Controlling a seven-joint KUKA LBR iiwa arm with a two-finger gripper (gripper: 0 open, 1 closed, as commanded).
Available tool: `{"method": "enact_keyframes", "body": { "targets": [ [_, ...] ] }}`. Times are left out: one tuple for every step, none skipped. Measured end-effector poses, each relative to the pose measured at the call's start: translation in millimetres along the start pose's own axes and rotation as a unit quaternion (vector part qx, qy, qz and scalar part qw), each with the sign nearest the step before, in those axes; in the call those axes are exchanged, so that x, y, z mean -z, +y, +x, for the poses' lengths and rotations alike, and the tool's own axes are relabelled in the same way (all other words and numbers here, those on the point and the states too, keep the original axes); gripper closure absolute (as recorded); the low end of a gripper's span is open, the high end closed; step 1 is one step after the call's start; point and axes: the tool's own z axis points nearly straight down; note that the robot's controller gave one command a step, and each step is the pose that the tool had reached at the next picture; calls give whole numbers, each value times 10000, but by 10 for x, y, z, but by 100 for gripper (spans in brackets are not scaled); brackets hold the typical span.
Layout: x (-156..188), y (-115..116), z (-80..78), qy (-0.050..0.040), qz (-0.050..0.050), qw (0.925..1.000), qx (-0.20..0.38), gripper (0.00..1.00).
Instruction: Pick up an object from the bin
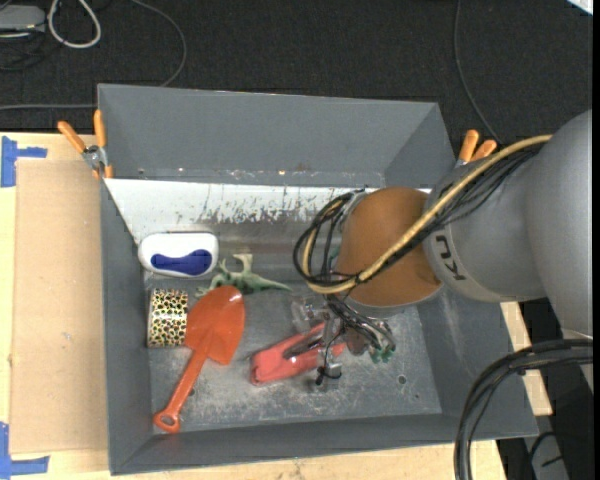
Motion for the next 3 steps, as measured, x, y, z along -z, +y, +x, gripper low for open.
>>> {"method": "enact_keyframes", "body": {
  "targets": [
    [767,122,10,-16,14,9989,478,0],
    [55,18,31,43,-2,10000,13,0],
    [-5,124,98,-21,11,9912,1326,0]
  ]
}}
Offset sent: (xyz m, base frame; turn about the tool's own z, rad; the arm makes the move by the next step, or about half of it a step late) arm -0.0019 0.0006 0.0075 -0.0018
